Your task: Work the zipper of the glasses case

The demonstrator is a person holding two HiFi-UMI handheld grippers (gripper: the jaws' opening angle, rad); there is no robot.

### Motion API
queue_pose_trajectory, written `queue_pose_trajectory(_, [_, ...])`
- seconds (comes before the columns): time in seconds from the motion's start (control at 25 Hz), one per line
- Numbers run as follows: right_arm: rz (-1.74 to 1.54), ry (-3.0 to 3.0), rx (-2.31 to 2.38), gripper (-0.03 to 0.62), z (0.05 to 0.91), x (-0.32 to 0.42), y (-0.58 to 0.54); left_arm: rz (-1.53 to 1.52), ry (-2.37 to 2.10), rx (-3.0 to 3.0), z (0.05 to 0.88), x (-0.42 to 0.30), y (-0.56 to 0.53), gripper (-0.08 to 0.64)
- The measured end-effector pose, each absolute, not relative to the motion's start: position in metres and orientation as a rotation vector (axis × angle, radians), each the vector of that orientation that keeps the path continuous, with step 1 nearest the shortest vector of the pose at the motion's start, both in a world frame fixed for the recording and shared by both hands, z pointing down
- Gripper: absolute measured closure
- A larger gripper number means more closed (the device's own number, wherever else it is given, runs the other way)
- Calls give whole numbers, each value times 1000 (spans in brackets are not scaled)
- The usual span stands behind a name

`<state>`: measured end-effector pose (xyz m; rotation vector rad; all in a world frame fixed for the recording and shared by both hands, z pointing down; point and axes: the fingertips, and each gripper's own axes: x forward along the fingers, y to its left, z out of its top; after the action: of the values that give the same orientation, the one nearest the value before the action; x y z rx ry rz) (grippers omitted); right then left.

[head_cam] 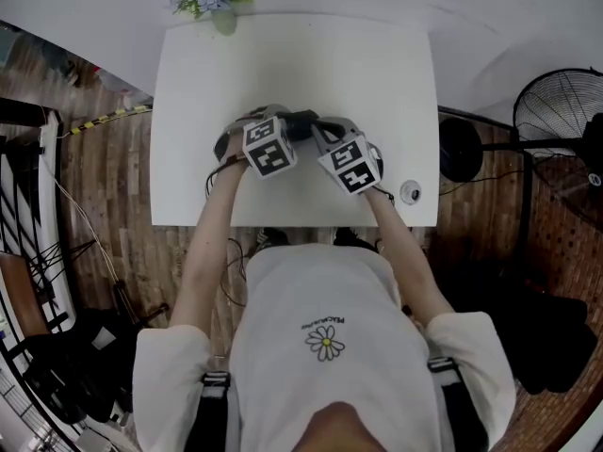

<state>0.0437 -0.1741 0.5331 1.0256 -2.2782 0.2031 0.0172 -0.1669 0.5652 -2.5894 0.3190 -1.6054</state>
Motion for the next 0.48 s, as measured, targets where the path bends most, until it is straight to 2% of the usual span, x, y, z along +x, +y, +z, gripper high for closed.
queue_pose_trajectory(0.16, [213, -2269, 1069, 584, 530, 70, -170, -1549, 249, -2552, 566, 16, -162, 302])
queue_pose_trajectory(0.36, [195, -2274, 1046, 584, 528, 87, -166, -1534, -127, -2419, 569, 8, -132, 305])
queue_pose_trajectory(0.48, [113, -2297, 875, 584, 532, 79, -156, -1564, -302, -2266, 571, 0, -118, 305])
